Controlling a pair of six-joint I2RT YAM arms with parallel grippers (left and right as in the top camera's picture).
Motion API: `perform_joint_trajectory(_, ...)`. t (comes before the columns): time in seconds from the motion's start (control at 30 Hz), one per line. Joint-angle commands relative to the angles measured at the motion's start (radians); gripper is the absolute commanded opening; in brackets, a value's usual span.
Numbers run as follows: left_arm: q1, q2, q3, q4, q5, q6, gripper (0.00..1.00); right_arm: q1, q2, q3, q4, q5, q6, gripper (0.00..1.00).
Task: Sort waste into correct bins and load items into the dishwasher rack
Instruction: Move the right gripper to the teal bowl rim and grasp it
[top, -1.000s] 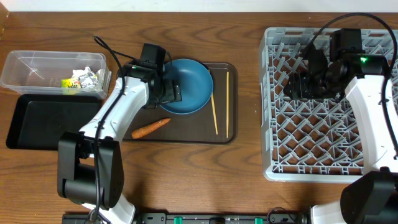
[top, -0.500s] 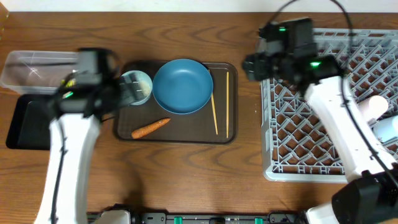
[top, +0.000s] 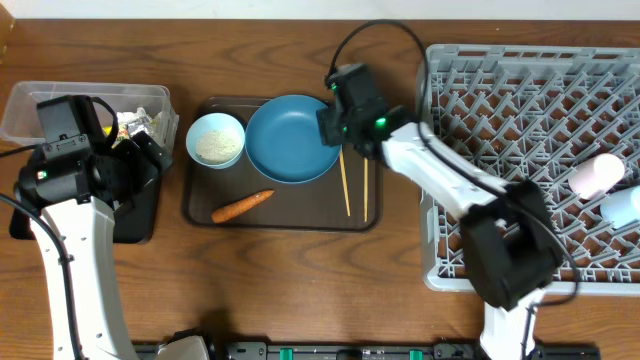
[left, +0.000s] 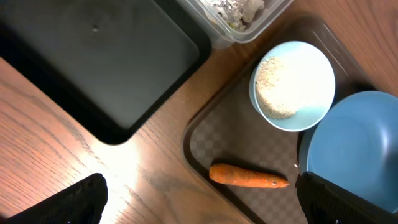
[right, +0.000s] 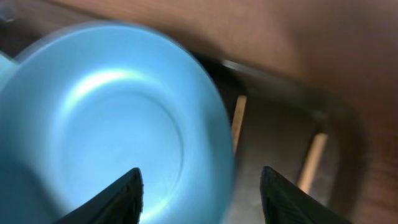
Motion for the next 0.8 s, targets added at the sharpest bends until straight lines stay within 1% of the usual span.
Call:
perform_joint_trajectory(0.0,0.004,0.005,-0.008,-0.004,0.003,-0.015,0.99,0.016,0.045,0.011,0.014,0.069,0.09,0.58)
perform_joint_trajectory(0.17,0.004,0.005,-0.008,-0.004,0.004,-0.015,0.99,0.018,0.092,0.011,0.018,0.071,0.105,0.57)
perform_joint_trajectory(0.2,0.004,0.005,-0.008,-0.004,0.003,-0.015,0.99,0.018,0.096,0.011,0.015,0.071,0.105,0.55)
perform_joint_trajectory(0.23,0.004,0.005,-0.008,-0.004,0.003,-0.015,0.99,0.018,0.098,0.011,0.013,0.071,0.105,0.52)
perform_joint_trajectory(0.33,0.004,0.005,-0.008,-0.004,0.003,-0.015,0.99,0.018,0.098,0.011,0.013,0.071,0.105,0.3)
perform_joint_trajectory(0.37,0.004,0.005,-0.008,-0.004,0.003,-0.015,0.99,0.018,0.098,0.011,0.014,0.071,0.105,0.24)
perform_joint_trajectory(0.4,0.004,0.005,-0.008,-0.004,0.003,-0.015,0.99,0.018,0.098,0.011,0.01,0.07,0.115,0.13)
perform_joint_trajectory(0.5,0.004,0.005,-0.008,-0.004,0.003,-0.015,0.99,0.018,0.098,0.011,-0.012,0.07,0.132,0.08)
perform_joint_trajectory(0.67,0.004,0.005,-0.008,-0.004,0.003,-0.015,0.99,0.018,0.098,0.008,-0.018,0.075,0.157,0.05)
perform_joint_trajectory(0.73,0.004,0.005,-0.008,-0.004,0.003,-0.015,0.99,0.018,0.098,0.008,-0.018,0.092,0.168,0.01)
perform_joint_trajectory(0.77,0.004,0.005,-0.008,-0.004,0.003,-0.015,0.99,0.018,0.098,0.008,-0.018,0.094,0.172,0.01)
